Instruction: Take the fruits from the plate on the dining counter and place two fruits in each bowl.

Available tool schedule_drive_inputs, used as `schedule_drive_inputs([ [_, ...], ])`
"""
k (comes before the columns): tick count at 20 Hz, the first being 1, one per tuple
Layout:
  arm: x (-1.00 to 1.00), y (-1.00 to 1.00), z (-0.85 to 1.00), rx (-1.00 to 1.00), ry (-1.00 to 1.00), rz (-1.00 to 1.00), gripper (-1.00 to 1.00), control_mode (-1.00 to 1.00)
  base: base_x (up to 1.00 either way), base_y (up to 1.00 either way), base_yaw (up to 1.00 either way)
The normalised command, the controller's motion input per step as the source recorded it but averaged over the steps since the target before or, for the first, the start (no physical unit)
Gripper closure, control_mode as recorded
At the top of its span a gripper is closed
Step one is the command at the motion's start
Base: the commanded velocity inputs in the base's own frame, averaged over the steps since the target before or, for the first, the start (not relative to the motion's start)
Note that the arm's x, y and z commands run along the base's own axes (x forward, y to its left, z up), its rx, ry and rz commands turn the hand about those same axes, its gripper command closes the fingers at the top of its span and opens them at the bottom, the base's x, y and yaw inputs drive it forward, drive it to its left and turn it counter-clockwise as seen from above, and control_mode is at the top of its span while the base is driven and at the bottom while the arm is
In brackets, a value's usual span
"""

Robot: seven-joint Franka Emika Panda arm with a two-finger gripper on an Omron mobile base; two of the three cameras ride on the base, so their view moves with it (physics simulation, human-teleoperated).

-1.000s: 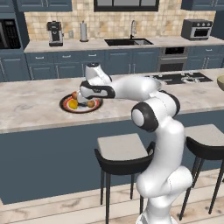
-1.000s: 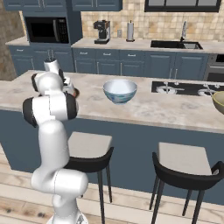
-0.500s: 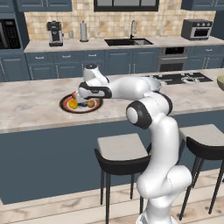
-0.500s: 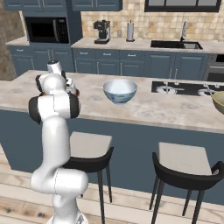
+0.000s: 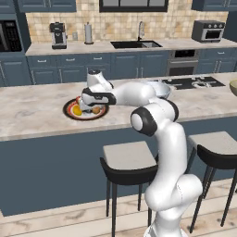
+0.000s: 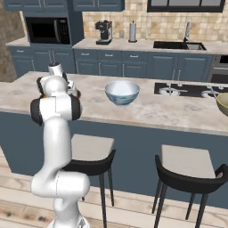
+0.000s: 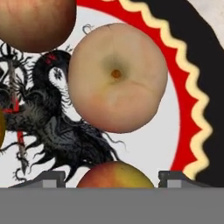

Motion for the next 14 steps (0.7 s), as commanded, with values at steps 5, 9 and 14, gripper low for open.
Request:
schedule_drive_inputs([
  [5, 0.0, -0.01, 0.0, 0.0, 0.0, 0.0, 1.0, -1.0, 0.0, 0.0, 0.0],
  [9, -0.2, -0.36, 0.31, 0.0, 0.0, 0.01, 1.0, -1.0, 0.0, 0.0, 0.0],
  [14, -0.26, -0.66, 0.41, 0.01, 0.02, -0.02, 1.0, -1.0, 0.0, 0.0, 0.0],
])
